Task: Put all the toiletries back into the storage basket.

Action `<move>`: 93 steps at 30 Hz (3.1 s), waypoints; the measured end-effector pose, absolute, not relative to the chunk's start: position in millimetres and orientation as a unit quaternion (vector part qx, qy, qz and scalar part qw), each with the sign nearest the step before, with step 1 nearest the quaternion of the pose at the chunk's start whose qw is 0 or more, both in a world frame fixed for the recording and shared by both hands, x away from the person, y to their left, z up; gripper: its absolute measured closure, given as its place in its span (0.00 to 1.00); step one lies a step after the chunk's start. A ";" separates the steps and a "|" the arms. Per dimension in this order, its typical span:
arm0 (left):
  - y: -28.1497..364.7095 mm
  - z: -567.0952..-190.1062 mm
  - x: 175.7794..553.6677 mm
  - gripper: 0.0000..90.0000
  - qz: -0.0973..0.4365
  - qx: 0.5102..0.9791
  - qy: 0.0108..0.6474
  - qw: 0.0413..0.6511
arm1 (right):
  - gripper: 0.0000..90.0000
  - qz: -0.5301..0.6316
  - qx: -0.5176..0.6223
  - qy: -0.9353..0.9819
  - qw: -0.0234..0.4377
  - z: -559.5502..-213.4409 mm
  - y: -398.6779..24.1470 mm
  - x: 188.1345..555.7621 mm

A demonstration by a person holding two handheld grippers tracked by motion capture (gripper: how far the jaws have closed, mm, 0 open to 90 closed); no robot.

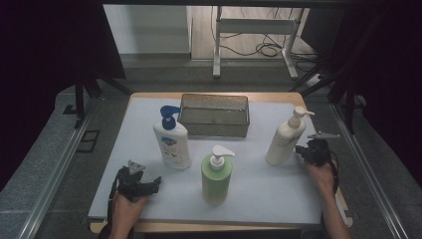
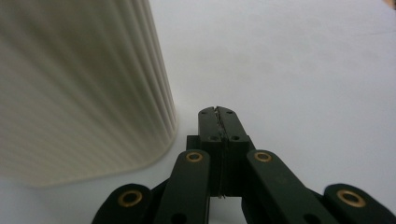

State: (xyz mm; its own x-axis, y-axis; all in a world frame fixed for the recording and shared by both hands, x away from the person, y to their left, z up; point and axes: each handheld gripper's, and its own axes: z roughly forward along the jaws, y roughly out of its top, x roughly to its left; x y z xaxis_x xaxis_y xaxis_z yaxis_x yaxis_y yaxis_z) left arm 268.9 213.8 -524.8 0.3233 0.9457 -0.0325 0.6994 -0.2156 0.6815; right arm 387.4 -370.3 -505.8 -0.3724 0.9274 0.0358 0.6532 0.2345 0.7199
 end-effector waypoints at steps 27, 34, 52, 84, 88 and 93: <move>213.8 -524.8 268.8 0.13 0.201 0.754 0.546 0.307 | 1.00 0.358 0.500 0.766 0.187 -510.7 -366.5 391.8; 213.8 -524.8 268.8 0.13 0.201 0.754 0.545 0.307 | 1.00 0.360 0.495 0.768 0.188 -508.4 -366.7 385.7; 213.8 -524.8 268.8 0.13 0.201 0.754 0.545 0.306 | 1.00 0.364 0.467 0.785 0.182 -503.7 -354.8 374.7; 213.7 -524.8 268.9 0.13 0.201 0.754 0.546 0.306 | 1.00 0.363 0.392 0.830 0.162 -503.2 -279.9 353.8; 213.7 -524.8 268.9 0.13 0.200 0.754 0.546 0.306 | 1.00 0.362 0.401 0.826 0.164 -506.2 -276.2 363.7; 213.7 -524.8 268.8 0.13 0.201 0.754 0.546 0.306 | 1.00 0.364 0.407 0.822 0.164 -504.8 -284.7 361.5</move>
State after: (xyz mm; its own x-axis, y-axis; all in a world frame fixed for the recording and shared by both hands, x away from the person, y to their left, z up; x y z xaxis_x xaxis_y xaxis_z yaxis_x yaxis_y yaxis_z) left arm 268.8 213.7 -524.8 0.3239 0.9455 -0.0317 0.6994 -0.2167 0.6811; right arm 361.5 -284.7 -504.8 -0.6148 0.7882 0.0274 0.5498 0.4035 0.7314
